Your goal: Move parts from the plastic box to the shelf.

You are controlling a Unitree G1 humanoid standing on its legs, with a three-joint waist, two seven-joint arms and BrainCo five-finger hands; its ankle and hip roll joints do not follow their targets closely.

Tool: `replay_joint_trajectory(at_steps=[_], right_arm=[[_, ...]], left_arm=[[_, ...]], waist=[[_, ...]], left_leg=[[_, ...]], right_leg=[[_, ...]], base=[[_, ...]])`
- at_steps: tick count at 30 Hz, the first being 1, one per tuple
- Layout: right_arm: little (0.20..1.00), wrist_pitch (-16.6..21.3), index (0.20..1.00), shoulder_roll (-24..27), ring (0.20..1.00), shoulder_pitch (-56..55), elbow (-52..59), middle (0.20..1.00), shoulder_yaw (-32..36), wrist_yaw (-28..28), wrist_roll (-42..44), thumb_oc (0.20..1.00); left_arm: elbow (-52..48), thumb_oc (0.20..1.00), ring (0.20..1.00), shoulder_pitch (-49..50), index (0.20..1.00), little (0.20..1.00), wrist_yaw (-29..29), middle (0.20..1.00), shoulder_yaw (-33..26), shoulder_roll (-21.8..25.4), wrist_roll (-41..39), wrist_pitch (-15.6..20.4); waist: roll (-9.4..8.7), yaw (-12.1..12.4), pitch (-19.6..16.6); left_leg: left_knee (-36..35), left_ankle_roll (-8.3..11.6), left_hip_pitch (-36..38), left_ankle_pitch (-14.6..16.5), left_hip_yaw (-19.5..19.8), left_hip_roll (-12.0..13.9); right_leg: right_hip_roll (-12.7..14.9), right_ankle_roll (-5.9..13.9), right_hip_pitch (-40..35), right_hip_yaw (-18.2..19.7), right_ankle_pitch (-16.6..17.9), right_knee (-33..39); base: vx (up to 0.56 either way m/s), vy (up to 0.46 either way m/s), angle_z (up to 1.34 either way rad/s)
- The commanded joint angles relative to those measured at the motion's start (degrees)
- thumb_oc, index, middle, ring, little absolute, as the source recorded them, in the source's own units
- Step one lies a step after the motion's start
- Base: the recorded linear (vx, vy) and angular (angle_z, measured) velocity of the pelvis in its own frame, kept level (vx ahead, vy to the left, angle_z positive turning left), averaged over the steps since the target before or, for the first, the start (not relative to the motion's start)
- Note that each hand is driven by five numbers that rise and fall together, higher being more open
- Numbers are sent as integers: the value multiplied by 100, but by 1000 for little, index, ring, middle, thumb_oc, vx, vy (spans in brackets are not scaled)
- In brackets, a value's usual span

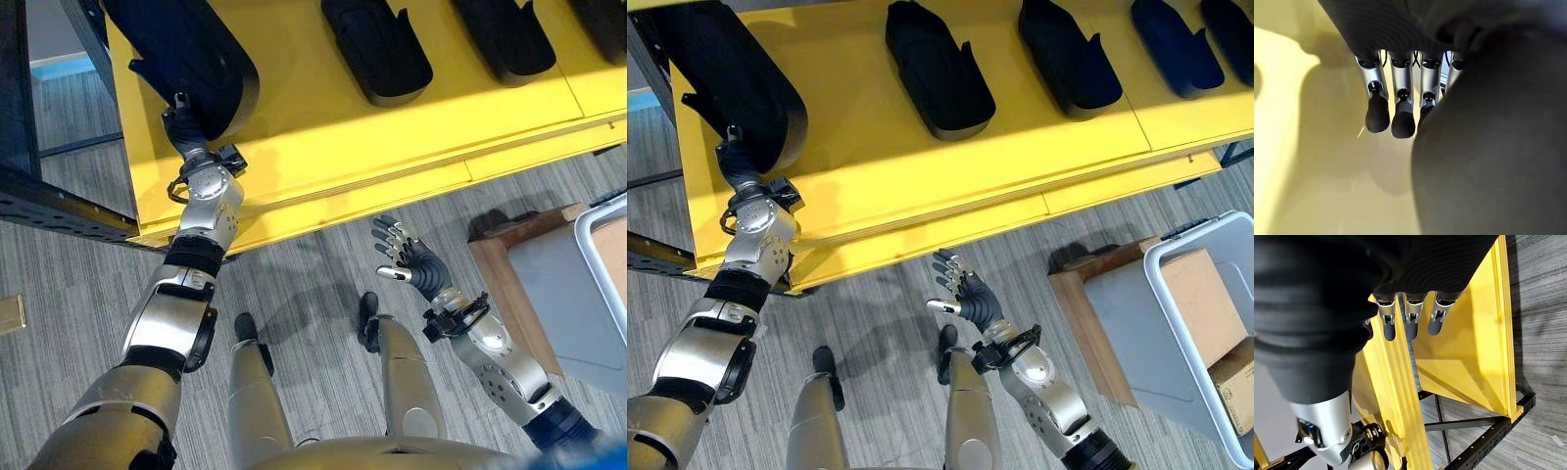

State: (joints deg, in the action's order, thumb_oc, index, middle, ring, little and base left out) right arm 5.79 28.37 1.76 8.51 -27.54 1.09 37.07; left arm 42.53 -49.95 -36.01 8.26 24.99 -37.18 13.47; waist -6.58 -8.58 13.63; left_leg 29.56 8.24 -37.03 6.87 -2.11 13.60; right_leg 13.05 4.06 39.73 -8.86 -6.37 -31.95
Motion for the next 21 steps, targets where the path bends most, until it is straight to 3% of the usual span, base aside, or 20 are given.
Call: replay_joint_trajectory(at_steps=[1,15,21], right_arm=[[1000,197,1000,334,1000,-29,316,1000,-16,105,128,1000],[1000,165,1000,417,1000,-133,372,1000,76,176,140,1000],[1000,156,1000,478,1000,-204,423,1000,165,247,136,1000]], left_arm=[[128,200,200,-11,200,200,196,200,-200,40,35,239],[404,200,200,188,200,200,309,200,-288,169,108,68],[610,200,200,343,200,200,352,200,-267,348,540,-185]], waist=[[159,-16,-249],[197,-1,-363],[232,35,-368]], left_leg=[[-107,-193,-197,-164,83,-11],[-89,-188,-303,-180,68,28],[-31,-196,-366,-182,50,33]], right_leg=[[-67,203,98,149,105,77],[-85,209,234,208,116,66],[-68,206,312,234,118,-4]], base=[[-6,9,-4],[0,1,-1],[0,0,0]])
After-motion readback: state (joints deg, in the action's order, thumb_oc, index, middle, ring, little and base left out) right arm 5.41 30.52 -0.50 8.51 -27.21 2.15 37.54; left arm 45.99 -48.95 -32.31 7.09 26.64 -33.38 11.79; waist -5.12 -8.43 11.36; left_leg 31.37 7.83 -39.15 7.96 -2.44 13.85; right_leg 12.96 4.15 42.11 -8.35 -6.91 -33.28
